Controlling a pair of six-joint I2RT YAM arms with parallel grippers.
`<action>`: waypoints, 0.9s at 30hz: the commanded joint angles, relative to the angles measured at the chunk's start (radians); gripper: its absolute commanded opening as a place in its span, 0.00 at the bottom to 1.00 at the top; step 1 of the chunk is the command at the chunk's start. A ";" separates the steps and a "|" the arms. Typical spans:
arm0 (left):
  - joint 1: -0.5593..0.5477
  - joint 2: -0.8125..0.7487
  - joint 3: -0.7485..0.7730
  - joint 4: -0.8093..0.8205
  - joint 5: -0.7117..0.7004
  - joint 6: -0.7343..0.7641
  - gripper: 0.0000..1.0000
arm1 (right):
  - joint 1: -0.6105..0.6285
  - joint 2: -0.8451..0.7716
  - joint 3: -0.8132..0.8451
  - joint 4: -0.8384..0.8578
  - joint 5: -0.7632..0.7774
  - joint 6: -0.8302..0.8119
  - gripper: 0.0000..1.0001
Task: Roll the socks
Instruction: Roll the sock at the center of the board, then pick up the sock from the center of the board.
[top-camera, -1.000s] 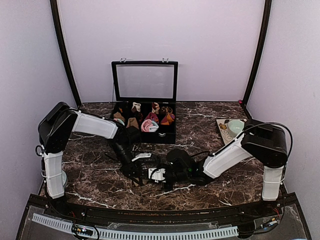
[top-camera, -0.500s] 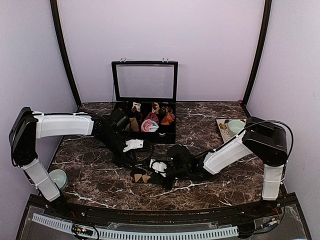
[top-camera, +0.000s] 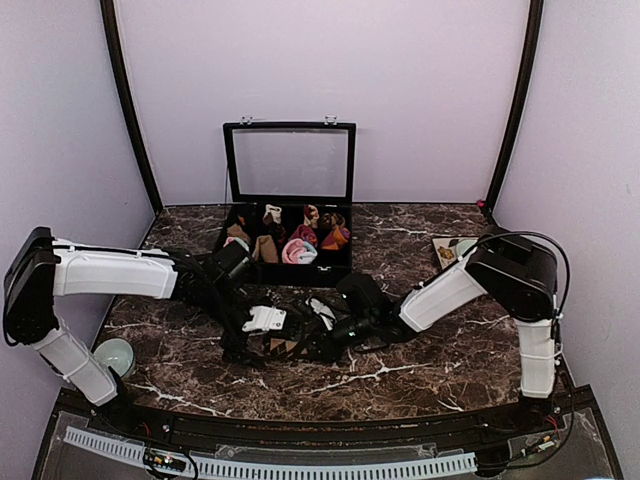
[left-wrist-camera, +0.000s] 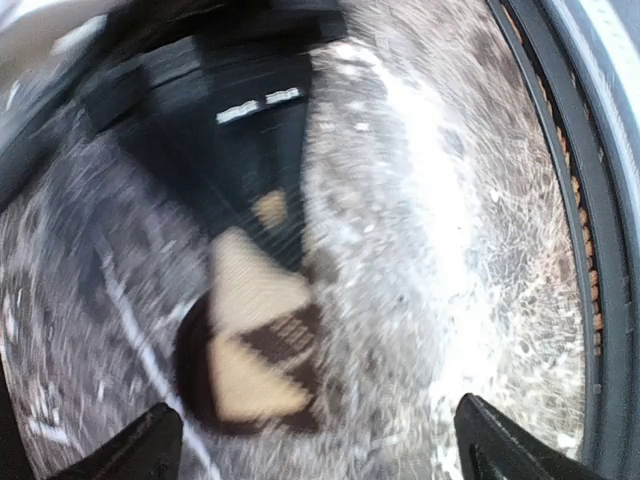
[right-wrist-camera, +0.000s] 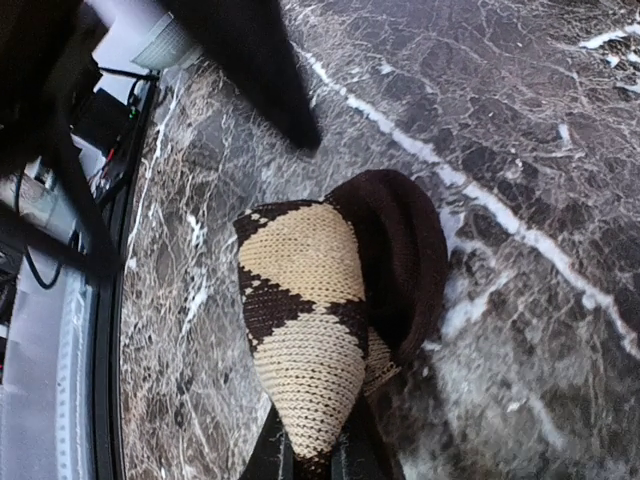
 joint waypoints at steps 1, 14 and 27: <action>-0.083 -0.005 -0.083 0.140 -0.131 0.062 0.99 | -0.030 0.074 0.044 -0.104 -0.059 0.121 0.00; -0.117 0.050 -0.100 0.325 -0.357 0.174 0.97 | -0.079 0.166 0.015 0.168 -0.291 0.463 0.00; -0.168 0.072 -0.079 0.279 -0.373 0.157 0.46 | -0.085 0.198 -0.001 0.369 -0.361 0.693 0.00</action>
